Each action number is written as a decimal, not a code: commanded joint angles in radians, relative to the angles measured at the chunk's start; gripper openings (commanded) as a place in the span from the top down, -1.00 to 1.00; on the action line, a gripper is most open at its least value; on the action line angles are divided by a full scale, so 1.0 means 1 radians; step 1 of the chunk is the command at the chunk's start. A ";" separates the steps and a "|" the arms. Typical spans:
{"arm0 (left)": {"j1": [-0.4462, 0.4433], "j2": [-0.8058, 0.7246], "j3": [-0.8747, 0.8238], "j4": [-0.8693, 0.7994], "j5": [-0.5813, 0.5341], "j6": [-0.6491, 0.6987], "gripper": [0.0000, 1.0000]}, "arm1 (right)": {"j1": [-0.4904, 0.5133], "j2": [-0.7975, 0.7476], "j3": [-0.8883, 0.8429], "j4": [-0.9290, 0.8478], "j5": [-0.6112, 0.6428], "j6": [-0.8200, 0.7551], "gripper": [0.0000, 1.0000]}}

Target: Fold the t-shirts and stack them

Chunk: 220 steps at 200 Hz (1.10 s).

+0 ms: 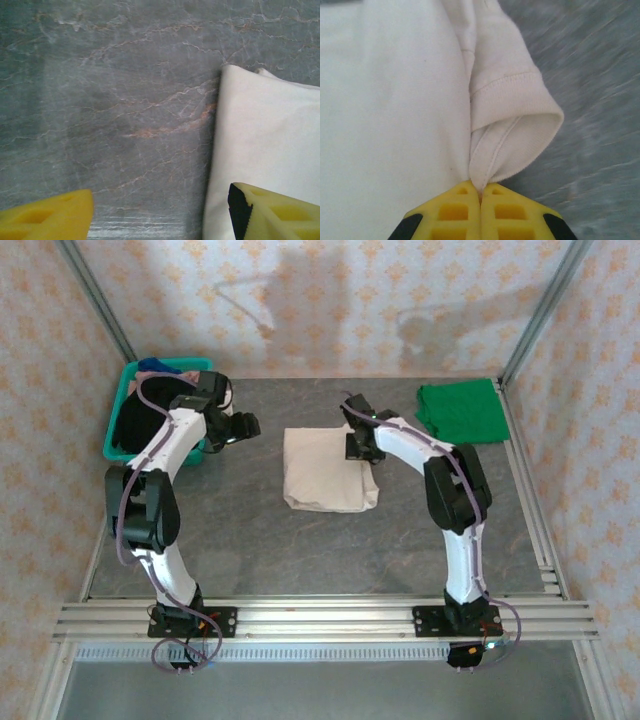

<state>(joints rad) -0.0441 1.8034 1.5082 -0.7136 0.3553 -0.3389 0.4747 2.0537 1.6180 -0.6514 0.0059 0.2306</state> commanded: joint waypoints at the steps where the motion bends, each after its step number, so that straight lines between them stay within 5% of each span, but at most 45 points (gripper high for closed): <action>1: 0.027 -0.034 -0.029 -0.019 -0.025 0.008 -0.44 | -0.037 -0.091 0.032 0.009 0.176 -0.169 1.00; 105: 0.044 -0.033 -0.062 -0.052 -0.070 0.028 -0.42 | -0.269 0.074 0.667 -0.198 0.314 -0.451 1.00; 162: 0.044 -0.014 -0.053 -0.063 -0.085 0.031 -0.42 | -0.406 0.191 0.879 -0.281 0.174 -0.412 1.00; 220: 0.044 -0.002 -0.051 -0.066 -0.081 0.035 -0.41 | -0.531 0.262 0.872 -0.256 -0.013 -0.409 1.00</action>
<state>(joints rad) -0.0017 1.7908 1.4509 -0.7479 0.3016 -0.3279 -0.0059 2.2898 2.4577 -0.9195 0.0929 -0.1772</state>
